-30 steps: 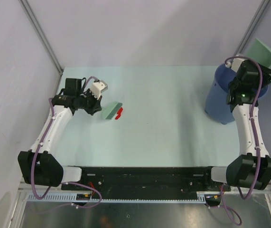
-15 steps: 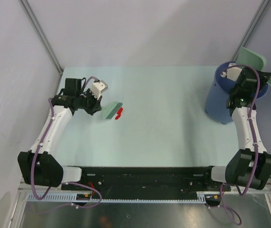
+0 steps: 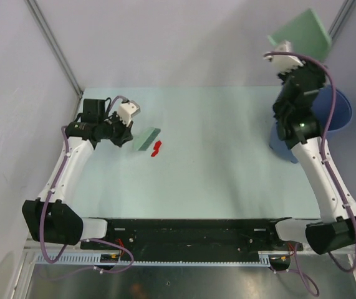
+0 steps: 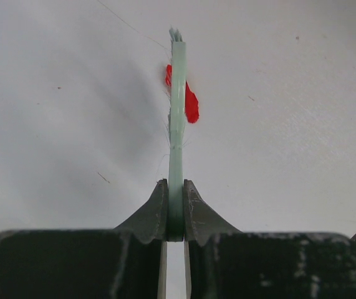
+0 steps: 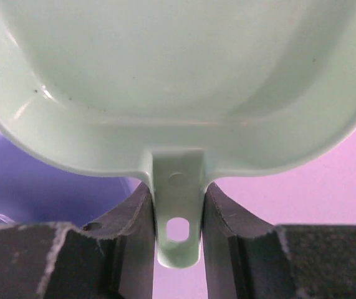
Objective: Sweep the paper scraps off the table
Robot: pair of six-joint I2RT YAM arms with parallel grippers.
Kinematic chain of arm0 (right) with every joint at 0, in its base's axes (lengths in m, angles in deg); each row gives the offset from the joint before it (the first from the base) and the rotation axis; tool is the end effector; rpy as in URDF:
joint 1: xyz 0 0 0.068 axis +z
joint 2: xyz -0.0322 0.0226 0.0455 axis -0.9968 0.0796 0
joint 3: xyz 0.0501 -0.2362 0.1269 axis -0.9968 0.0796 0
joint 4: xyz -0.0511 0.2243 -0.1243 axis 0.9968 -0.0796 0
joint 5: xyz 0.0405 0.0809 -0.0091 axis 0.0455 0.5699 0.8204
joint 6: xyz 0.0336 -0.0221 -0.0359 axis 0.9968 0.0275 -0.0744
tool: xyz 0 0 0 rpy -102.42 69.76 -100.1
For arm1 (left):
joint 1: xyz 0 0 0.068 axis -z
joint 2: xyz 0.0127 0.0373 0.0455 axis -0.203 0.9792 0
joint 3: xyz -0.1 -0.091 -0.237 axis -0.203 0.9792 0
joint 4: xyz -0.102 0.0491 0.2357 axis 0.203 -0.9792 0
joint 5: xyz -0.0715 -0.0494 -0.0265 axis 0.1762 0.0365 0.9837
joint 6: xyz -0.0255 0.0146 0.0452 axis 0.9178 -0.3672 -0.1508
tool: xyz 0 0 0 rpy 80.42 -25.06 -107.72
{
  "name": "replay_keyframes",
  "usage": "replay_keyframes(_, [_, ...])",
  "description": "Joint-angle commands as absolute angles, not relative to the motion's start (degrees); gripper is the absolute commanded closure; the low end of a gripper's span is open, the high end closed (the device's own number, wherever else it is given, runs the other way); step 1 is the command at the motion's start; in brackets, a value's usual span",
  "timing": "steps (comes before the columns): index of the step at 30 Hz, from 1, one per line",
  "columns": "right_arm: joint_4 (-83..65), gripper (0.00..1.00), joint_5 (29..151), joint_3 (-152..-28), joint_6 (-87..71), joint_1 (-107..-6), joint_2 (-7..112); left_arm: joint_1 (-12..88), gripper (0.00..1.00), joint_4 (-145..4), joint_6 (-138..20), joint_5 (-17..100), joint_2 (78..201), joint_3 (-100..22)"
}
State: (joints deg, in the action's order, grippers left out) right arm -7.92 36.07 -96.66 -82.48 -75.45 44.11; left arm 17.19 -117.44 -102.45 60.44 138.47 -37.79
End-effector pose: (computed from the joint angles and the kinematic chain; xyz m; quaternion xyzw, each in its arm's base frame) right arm 0.2717 0.0217 0.4811 -0.1362 0.6504 -0.5615 0.4931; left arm 0.2655 -0.0418 0.3337 0.3721 0.8331 -0.1358 0.3861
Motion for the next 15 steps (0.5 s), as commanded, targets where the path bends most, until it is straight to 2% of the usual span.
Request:
replay_keyframes(1, [-27.34,1.0,30.84,-107.59,-55.49,-61.29,43.95,16.9,1.0,-116.11,-99.96,60.42,139.51,-41.69])
replay_keyframes(3, [-43.07,1.0,34.42,-111.04,-38.94,-54.27,46.75,16.9,1.0,-116.11,-99.25,59.02,140.74,-42.57])
replay_keyframes(5, [-54.92,1.0,49.24,-113.34,-30.26,-51.69,48.87,16.9,0.99,-116.02,-98.72,57.36,141.97,-43.36])
replay_keyframes(7, [-57.53,1.0,63.88,-112.12,-22.16,-49.14,51.93,16.9,1.0,-116.02,-98.2,55.95,143.03,-43.98])
replay_keyframes(10, [-57.8,1.0,75.01,-106.76,-17.14,-44.32,57.89,16.9,1.0,-115.93,-97.49,53.13,144.79,-44.94])
replay_keyframes(15, [-65.79,1.0,75.75,-108.14,-13.35,-38.68,72.06,16.9,1.0,-115.67,-96.7,51.46,146.81,-45.73])
